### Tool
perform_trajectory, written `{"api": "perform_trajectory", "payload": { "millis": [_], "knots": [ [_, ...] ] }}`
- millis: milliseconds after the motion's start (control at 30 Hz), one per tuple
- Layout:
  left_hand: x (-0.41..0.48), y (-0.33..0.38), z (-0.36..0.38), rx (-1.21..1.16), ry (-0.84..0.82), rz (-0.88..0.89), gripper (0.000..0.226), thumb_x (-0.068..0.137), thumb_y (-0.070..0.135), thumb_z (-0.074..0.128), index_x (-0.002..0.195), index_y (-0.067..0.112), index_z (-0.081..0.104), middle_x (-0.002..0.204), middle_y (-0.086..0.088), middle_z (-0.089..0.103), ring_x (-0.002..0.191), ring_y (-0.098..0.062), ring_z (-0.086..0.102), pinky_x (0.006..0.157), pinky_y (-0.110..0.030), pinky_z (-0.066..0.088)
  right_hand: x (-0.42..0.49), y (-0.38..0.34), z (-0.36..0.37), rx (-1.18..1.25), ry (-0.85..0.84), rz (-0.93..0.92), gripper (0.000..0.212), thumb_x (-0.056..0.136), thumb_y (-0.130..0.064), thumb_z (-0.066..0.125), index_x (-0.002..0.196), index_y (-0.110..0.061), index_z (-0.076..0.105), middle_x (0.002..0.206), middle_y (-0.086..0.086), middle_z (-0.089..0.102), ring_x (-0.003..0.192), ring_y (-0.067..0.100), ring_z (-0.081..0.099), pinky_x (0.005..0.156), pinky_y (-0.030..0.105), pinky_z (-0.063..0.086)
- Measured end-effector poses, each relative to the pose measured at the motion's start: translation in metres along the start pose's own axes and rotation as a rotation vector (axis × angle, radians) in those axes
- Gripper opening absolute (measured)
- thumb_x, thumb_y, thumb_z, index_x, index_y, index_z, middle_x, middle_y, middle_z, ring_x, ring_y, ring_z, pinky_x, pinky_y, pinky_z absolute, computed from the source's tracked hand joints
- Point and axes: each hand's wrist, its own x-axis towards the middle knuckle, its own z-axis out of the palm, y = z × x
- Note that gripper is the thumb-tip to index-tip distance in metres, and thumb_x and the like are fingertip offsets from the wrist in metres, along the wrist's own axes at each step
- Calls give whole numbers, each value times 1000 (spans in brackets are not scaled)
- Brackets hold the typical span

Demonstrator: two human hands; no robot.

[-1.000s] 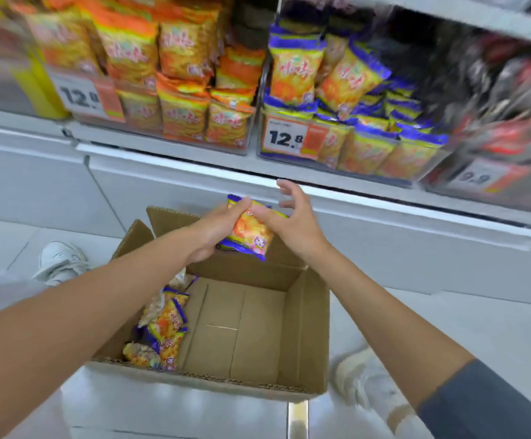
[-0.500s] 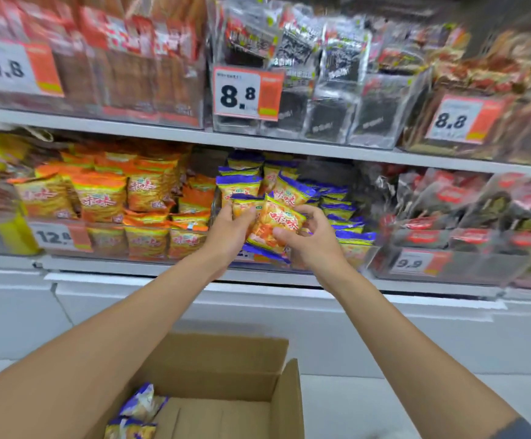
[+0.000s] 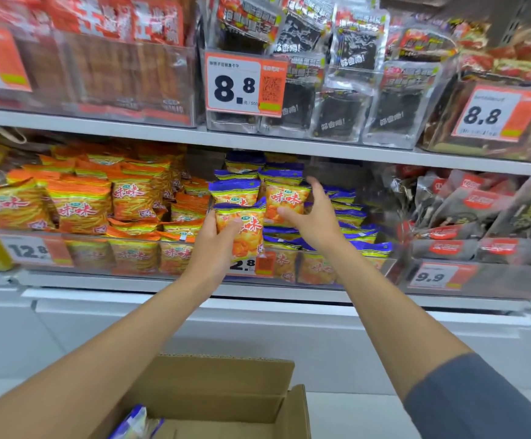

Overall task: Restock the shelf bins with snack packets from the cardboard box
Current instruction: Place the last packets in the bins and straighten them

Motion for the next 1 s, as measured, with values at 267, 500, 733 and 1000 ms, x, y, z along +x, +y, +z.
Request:
{"api": "perform_trajectory", "payload": {
  "millis": [267, 500, 733, 1000],
  "knots": [
    [1, 10, 6, 157, -2, 67, 47, 94, 30, 48, 140, 24, 41, 122, 1, 62, 110, -18, 61, 96, -46, 51, -13, 1, -8, 26, -21, -26, 82, 83, -20, 77, 148, -29, 28, 135, 0, 50, 101, 15, 61, 88, 30, 54],
    [7, 14, 13, 198, 9, 129, 48, 97, 26, 56, 142, 18, 41, 127, 9, 54, 118, -12, 56, 96, -34, 51, -14, -3, -11, 90, -86, -29, 63, 82, -34, 76, 138, -36, 46, 134, 1, 48, 95, 20, 68, 85, 43, 58],
    [18, 29, 33, 398, -84, 256, 31, 94, 32, 61, 111, 6, 58, 104, -1, 69, 97, -18, 66, 73, -25, 55, -33, 5, -21, 361, -210, 102, 46, 79, -28, 80, 121, -21, 62, 119, 8, 67, 104, 21, 69, 88, 35, 58],
    [45, 19, 6, 1056, 12, 542, 43, 94, 19, 58, 136, 26, 51, 123, 0, 51, 119, -22, 43, 99, -40, 36, -26, 9, -28, 259, -139, 79, 34, 82, -17, 77, 114, -18, 64, 115, 1, 69, 104, 15, 65, 90, 32, 54]
  ]
}}
